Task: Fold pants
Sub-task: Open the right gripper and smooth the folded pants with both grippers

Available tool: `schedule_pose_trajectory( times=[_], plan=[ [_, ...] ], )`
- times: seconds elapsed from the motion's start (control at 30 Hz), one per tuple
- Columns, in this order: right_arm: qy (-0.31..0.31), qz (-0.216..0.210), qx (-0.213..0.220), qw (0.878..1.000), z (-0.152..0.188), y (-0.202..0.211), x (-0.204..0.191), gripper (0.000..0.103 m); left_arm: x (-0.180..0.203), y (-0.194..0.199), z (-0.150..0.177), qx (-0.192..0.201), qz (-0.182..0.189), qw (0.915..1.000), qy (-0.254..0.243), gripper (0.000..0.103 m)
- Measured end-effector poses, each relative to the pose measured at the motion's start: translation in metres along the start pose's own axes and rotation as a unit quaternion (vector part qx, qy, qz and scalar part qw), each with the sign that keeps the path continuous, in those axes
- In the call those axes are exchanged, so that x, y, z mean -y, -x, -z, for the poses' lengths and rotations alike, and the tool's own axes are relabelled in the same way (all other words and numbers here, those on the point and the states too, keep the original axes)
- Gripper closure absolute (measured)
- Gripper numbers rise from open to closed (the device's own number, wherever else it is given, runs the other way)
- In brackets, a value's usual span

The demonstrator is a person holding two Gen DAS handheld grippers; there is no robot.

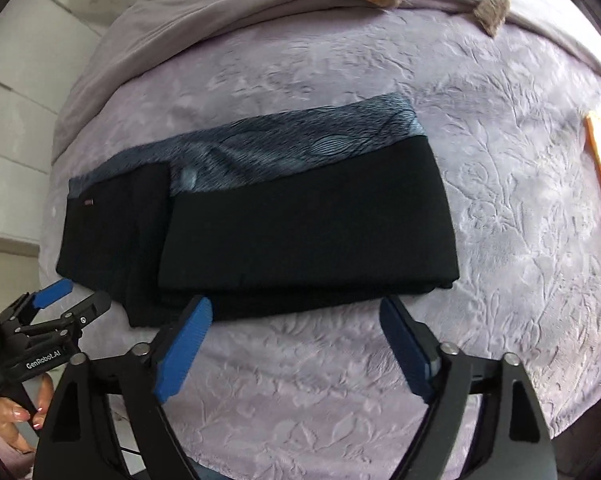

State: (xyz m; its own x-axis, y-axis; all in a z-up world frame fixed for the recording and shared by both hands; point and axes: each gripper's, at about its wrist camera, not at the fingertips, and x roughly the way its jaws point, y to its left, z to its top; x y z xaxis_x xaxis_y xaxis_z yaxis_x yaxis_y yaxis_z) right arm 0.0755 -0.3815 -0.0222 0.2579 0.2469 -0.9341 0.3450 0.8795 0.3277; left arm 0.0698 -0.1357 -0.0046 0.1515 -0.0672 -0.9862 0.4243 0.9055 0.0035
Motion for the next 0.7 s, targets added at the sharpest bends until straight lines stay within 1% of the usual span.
schedule_pose_trajectory(
  times=[0.07,0.17,0.3,0.37,0.5,0.7],
  plan=[
    [0.015,0.004,-0.004,1.000,0.006,0.001,-0.013,0.012,-0.005,0.000,0.008,-0.005,0.005,1.0000,0.005,0.008],
    [0.023,0.004,-0.030,0.999,0.014,-0.004,-0.029,0.012,-0.013,0.001,0.018,-0.007,0.011,0.9998,0.013,0.008],
    [0.035,0.017,-0.051,0.998,0.025,-0.009,-0.050,0.012,-0.028,0.004,0.028,-0.011,0.021,0.9991,0.036,0.008],
    [0.047,0.026,-0.059,0.997,0.028,-0.012,-0.061,0.012,-0.036,0.004,0.030,-0.010,0.020,0.9988,0.043,0.008],
    [0.067,0.033,-0.064,0.995,0.030,-0.016,-0.083,0.012,-0.053,0.006,0.038,-0.009,0.004,0.9985,0.054,0.008],
    [0.100,0.043,-0.062,0.992,0.025,-0.020,-0.114,0.012,-0.085,0.005,0.045,-0.003,0.008,0.9964,0.084,0.008]
  ],
)
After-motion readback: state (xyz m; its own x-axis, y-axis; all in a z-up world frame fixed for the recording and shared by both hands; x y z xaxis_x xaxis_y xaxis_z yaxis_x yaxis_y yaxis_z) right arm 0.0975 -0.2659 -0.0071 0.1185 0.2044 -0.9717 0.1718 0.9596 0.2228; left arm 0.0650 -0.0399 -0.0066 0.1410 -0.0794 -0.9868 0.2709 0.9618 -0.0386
